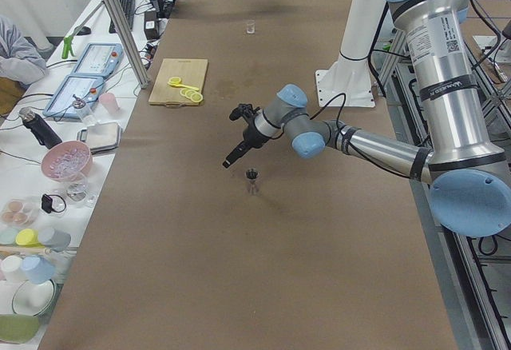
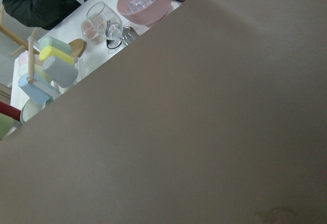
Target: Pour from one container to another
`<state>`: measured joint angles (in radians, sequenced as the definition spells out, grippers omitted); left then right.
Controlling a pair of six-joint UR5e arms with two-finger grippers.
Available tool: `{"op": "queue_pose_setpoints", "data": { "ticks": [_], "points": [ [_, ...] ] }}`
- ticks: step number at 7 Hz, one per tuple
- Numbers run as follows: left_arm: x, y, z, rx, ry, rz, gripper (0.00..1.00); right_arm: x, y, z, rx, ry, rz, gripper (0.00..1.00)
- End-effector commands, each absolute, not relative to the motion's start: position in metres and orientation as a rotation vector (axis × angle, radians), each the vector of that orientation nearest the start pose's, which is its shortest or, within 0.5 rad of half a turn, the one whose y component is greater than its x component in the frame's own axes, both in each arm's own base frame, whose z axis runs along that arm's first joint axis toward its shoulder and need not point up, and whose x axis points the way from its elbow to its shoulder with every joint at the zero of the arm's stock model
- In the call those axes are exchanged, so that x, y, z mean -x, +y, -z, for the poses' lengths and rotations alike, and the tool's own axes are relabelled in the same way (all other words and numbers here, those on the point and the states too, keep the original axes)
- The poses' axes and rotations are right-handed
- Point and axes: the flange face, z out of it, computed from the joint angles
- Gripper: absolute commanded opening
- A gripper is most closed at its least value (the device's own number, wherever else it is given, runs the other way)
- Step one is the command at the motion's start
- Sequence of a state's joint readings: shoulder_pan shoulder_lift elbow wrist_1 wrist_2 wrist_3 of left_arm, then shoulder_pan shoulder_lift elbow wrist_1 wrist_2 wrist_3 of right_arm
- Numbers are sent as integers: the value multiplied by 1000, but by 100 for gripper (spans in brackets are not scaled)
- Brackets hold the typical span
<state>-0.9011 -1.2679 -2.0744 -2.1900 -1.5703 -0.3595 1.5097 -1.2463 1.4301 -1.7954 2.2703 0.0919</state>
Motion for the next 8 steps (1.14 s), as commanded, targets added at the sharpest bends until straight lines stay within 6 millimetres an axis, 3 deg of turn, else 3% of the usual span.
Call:
{"op": "queue_pose_setpoints", "data": {
  "ticks": [1, 2, 3, 4, 5, 6, 7, 8],
  "points": [
    [-77, -425, -522, -546, 511, -314, 99, -38, -611, -577, 132, -739, -83, 100],
    [-39, -444, -535, -425, 591, -217, 99, -44, -606, -563, 180, -752, -173, 100],
    [-5, -458, -549, -329, 659, -166, 99, -45, -582, -553, 186, -745, -222, 100],
    [14, -465, -566, -294, 639, -317, 99, -46, -545, -569, 195, -747, -226, 100],
    [42, -456, -577, -221, 677, -305, 99, -46, -524, -569, 178, -747, -214, 100],
    [48, -449, -595, -164, 894, -231, 99, -47, -514, -580, 179, -747, -204, 100],
    [65, -445, -610, -149, 920, -176, 99, -47, -503, -597, 135, -749, -182, 100],
    [68, -438, -623, -123, 921, -155, 99, -47, -496, -615, 88, -752, -162, 100]
  ]
}}
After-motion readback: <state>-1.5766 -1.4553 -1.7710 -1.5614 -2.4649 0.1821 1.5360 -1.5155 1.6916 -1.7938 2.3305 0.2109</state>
